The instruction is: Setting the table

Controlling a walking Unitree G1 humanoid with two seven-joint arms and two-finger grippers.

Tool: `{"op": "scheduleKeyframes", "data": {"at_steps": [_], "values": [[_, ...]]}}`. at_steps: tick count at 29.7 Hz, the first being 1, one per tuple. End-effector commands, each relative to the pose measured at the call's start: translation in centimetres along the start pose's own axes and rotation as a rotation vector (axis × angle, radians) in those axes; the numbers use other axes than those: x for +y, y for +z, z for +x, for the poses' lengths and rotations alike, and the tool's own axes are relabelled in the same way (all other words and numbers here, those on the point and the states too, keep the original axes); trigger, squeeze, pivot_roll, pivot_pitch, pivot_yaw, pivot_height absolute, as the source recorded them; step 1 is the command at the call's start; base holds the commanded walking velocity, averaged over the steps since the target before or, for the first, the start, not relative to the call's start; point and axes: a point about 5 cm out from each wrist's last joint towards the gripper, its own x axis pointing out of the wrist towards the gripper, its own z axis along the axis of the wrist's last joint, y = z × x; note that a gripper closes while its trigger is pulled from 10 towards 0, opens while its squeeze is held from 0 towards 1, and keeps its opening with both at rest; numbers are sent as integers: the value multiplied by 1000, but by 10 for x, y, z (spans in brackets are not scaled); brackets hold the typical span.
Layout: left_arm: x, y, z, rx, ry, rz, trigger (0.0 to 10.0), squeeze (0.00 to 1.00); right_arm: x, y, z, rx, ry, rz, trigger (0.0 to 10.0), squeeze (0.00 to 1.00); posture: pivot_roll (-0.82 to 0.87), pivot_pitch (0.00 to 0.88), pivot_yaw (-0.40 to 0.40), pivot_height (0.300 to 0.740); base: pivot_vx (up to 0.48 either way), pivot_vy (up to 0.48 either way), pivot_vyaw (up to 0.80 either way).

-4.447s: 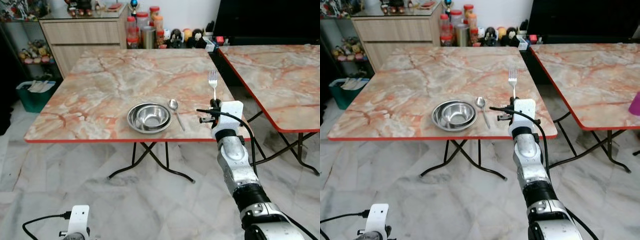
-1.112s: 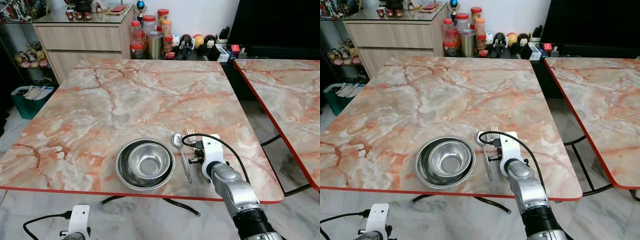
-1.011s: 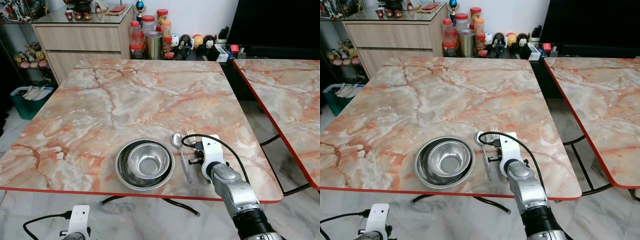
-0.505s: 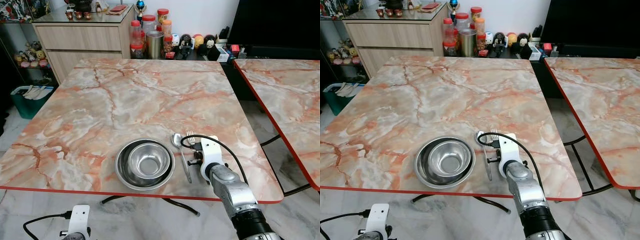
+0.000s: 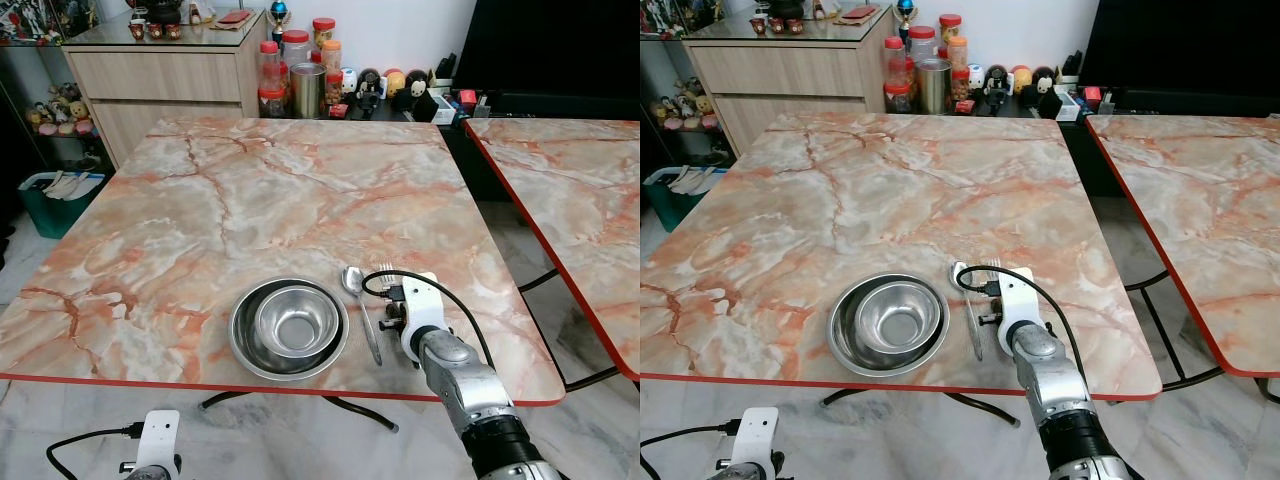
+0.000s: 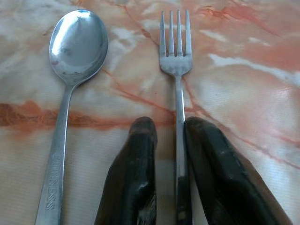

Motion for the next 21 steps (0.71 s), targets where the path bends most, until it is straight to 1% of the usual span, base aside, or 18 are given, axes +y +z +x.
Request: {"op": "scheduleKeyframes", "data": {"at_steps": [1, 5, 7, 8, 9, 10, 18, 19, 20, 21], "values": [[-2, -1, 0, 12, -4, -5, 10000, 0, -1, 2, 2, -4, 1, 3, 10000, 1000, 52, 0, -33, 740, 0, 0, 0], [-3, -1, 0, 11, -5, -8, 10000, 0, -1, 2, 2, -8, 3, 1, 10000, 1000, 51, 0, -34, 740, 0, 0, 0], [-3, -1, 0, 12, -7, -8, 10000, 0, 0, 2, 3, -13, 7, -3, 10000, 859, 51, 0, -34, 740, 0, 0, 0], [-3, -1, 0, 12, -7, -8, 10000, 0, 0, 2, 3, -13, 8, -5, 10000, 859, 51, 0, -34, 740, 0, 0, 0], [-3, -1, 0, 12, -8, -8, 10000, 0, 0, 2, 3, -14, 9, -7, 10000, 659, 51, 0, -34, 740, 0, 0, 0], [-3, -1, 0, 13, -9, -9, 10000, 0, 0, 2, 3, -14, 10, -11, 10000, 0, 51, 0, -34, 740, 0, 0, 0], [-3, -1, 0, 14, -15, -13, 10000, 0, -2, 12, 0, -75, -10, -37, 10000, 0, 52, 0, -32, 740, 0, 0, 0], [-3, -1, 0, 14, -16, -14, 10000, 0, -3, 19, -2, -109, -24, -40, 10000, 0, 51, 0, -32, 740, 0, 0, 0], [-3, -1, 0, 13, -17, -15, 10000, 0, -6, 32, -6, -183, -45, -44, 10000, 0, 50, 0, -30, 740, 0, 0, 0], [-3, -1, 0, 12, -18, -16, 10000, 0, -8, 41, -9, -235, -60, -46, 10000, 0, 50, 0, -30, 740, 0, 0, 0]]}}
